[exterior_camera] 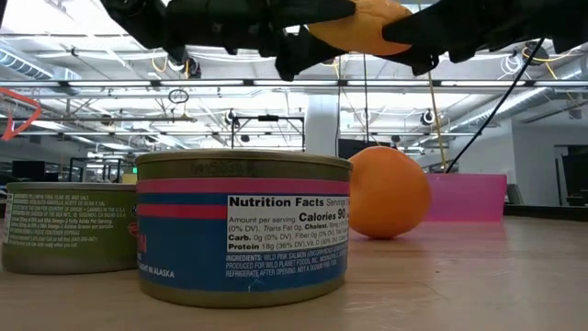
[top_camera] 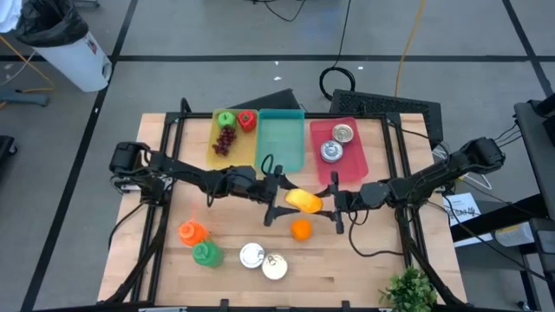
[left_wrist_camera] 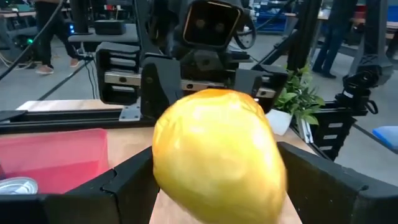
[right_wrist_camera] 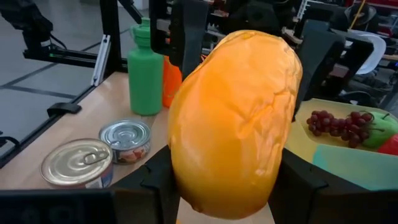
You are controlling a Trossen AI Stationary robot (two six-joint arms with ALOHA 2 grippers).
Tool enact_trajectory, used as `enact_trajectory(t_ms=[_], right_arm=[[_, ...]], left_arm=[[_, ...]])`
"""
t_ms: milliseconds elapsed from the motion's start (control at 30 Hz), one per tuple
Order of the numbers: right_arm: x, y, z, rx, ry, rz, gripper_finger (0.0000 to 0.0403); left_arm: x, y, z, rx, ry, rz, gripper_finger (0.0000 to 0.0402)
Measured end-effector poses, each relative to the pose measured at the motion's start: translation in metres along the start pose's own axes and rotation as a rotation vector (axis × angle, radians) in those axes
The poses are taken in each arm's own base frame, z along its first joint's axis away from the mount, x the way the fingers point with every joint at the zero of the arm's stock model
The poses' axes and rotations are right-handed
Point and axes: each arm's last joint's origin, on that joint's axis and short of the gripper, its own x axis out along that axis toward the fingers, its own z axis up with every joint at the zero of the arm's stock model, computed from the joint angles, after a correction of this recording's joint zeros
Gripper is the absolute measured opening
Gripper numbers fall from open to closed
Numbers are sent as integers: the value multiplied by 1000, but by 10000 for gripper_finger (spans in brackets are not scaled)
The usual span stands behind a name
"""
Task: Pick & Place Food Item
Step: Put the yellow mango into the yellow bin
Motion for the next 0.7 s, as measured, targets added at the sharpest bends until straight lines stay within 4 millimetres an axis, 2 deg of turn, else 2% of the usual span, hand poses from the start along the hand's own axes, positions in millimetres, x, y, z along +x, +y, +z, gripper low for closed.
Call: enact_trajectory(t_ms=[167, 400, 700], right_arm=[[0, 0, -2, -6, 17, -1, 172], [0, 0, -2, -5, 16, -3, 172], [0, 0, -2, 8, 25, 0, 186]], left_arm=[[1, 0, 1, 12, -8, 0, 298], [1, -1, 1, 32, -14, -1, 199], [0, -4, 2, 29, -4, 21, 203]])
